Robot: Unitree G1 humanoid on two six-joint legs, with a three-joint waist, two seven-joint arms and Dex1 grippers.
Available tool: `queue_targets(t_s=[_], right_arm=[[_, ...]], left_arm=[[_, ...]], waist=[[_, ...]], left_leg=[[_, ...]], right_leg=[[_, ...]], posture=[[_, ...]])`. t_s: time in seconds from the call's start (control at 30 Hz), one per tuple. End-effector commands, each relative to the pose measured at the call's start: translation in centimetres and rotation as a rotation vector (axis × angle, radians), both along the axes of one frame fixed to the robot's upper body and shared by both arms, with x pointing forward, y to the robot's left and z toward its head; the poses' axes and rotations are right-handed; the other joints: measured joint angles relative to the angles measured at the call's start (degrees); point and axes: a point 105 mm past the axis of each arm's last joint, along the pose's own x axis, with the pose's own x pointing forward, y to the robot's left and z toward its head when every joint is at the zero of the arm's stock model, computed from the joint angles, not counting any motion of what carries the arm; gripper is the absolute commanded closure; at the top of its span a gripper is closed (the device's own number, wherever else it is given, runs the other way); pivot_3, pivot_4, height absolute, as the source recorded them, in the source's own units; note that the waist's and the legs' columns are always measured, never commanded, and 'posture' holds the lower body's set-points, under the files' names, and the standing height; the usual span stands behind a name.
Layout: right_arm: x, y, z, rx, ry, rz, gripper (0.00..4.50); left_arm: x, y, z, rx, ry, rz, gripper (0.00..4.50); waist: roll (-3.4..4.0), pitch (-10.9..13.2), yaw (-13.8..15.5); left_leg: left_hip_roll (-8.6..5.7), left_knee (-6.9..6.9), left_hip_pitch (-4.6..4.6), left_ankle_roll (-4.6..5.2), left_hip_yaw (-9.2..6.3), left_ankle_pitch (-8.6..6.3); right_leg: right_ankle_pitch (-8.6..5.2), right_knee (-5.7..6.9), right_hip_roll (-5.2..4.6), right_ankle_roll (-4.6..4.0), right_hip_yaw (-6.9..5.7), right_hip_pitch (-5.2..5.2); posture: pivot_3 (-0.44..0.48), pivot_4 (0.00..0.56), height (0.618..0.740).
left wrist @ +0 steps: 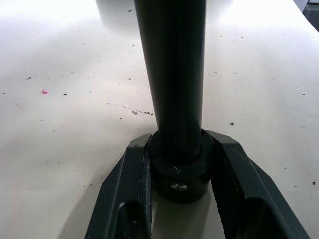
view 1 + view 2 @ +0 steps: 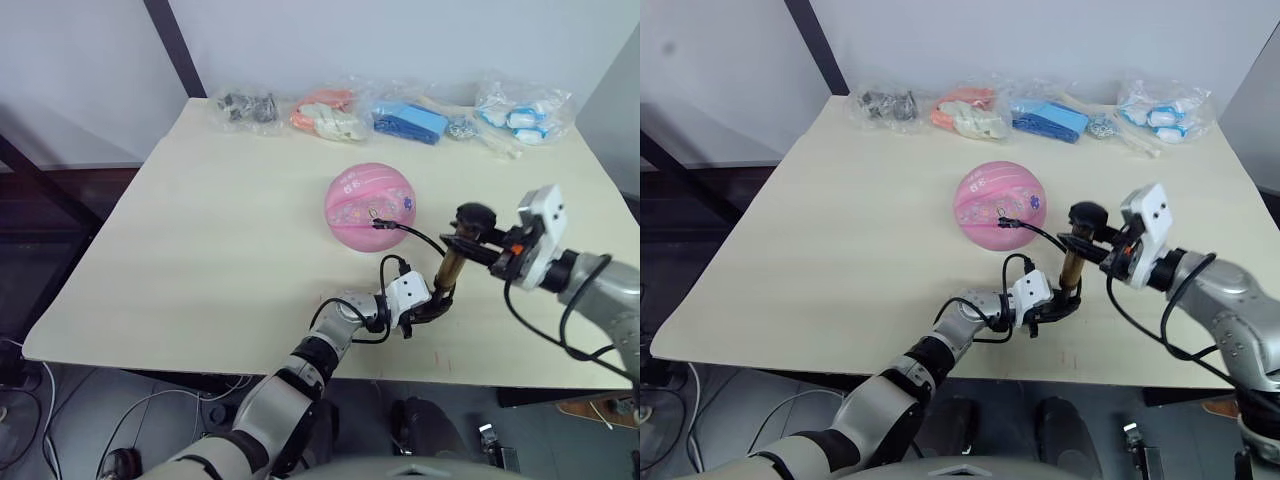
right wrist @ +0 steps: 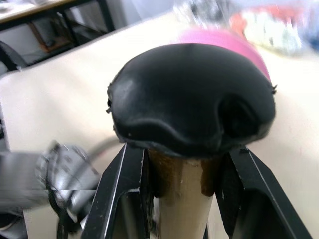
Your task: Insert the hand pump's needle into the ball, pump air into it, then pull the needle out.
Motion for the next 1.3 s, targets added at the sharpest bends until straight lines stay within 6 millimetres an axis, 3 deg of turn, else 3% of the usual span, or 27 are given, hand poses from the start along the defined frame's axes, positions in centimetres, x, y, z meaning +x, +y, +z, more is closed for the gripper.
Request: queue_targets(t_s=[0.03,0.1,0.2,0.27,0.33,0.47,0.8,0.93,1.0,1.1,1.3], right_arm=[[-1.2,-0.7,5.7,0.029,-0.184,-0.018,3.45],[-1.5,-0.8,7.3,0.042,-0.216,-0.021,3.45],[-1.5,-0.9,7.9,0.036,-0.216,-0.03,3.45],[-1.4,-0.8,7.7,0.036,-0.201,-0.033,3.45],[-1.1,-0.5,5.9,0.009,-0.153,-0.035,3.45],[-0.4,-0.1,1.1,0.032,-0.018,-0.054,3.45],[-0.8,1.0,-16.1,-0.074,0.354,-0.119,3.45],[-2.0,1.6,-20.8,-0.111,0.428,-0.124,3.45],[-2.2,1.8,-21.0,-0.11,0.419,-0.123,3.45],[-1.5,1.5,-19.1,-0.096,0.353,-0.13,3.45],[0.3,0.1,-9.8,0.005,0.127,-0.136,3.45]], left_arm=[[-1.4,0.7,-3.0,0.101,0.075,-0.013,3.38],[-1.5,0.8,-3.0,0.1,0.074,-0.015,3.38],[-1.5,0.9,-3.0,0.101,0.074,-0.015,3.38],[-1.5,1.0,-3.1,0.103,0.076,-0.012,3.38],[-1.4,1.0,-3.2,0.106,0.076,-0.009,3.38],[-1.3,1.1,-3.2,0.11,0.078,-0.002,3.38],[-1.1,1.0,-3.0,0.106,0.07,0.008,3.38],[-1.0,1.0,-2.9,0.103,0.068,0.012,3.38],[-0.9,1.7,-2.8,0.102,0.067,0.014,3.38],[-0.9,2.6,-3.0,0.102,0.067,0.016,3.38],[-1.0,2.7,-3.3,0.107,0.075,0.016,3.38]], waist=[[-0.02,0.1,0.0],[0.0,0.1,0.0],[0.04,0.2,0.0],[0.04,0.2,0.0],[0.04,0.2,0.0],[-0.12,0.1,0.0],[-0.84,-0.9,-0.4],[-1.04,-1.7,-0.9],[-1.0,-1.8,-1.4],[-1.07,-1.7,-1.7],[-0.55,-1.2,-1.4]], left_leg=[[0.0,0.02,-0.01,0.0,0.0,0.0],[0.0,0.02,-0.01,0.0,0.01,0.0],[0.0,0.02,-0.25,0.0,0.01,0.0],[-0.02,0.04,-0.65,0.0,0.03,0.01],[-0.05,0.04,-0.71,0.0,0.03,0.01],[-0.04,0.05,-0.66,0.01,0.02,0.01],[0.24,0.0,0.31,0.01,0.0,-0.01],[0.28,-0.1,0.44,0.0,0.0,-0.01],[0.28,-0.1,0.59,0.0,-0.02,-0.01],[0.38,-0.36,1.36,-0.01,-0.11,-0.04],[0.34,-0.75,1.28,-0.02,-0.22,-0.04]], right_leg=[[0.0,0.0,0.0,0.0,0.0,0.0],[0.0,0.0,-0.01,0.0,0.0,0.0],[0.07,0.01,-0.02,-0.09,0.0,-0.23],[0.17,0.07,0.0,-0.21,0.04,-0.6],[0.19,0.07,0.0,-0.23,0.04,-0.64],[0.18,0.06,0.01,-0.22,0.02,-0.6],[-0.01,0.07,0.34,-0.02,0.02,0.18],[-0.07,0.07,0.39,-0.13,0.02,0.27],[-0.07,0.07,0.38,-0.14,0.01,0.41],[-0.33,0.02,0.33,-0.52,0.02,1.06],[-0.37,0.01,0.39,-0.56,-0.24,0.92]], posture=[[0.0,0.15,0.74],[0.0,0.15,0.74],[0.0,0.15,0.74],[0.0,0.15,0.74],[0.0,0.15,0.74],[0.0,0.15,0.74],[0.0,0.15,0.74],[0.0,0.15,0.74],[0.0,0.15,0.74],[0.0,0.15,0.74],[0.0,0.15,0.74]])
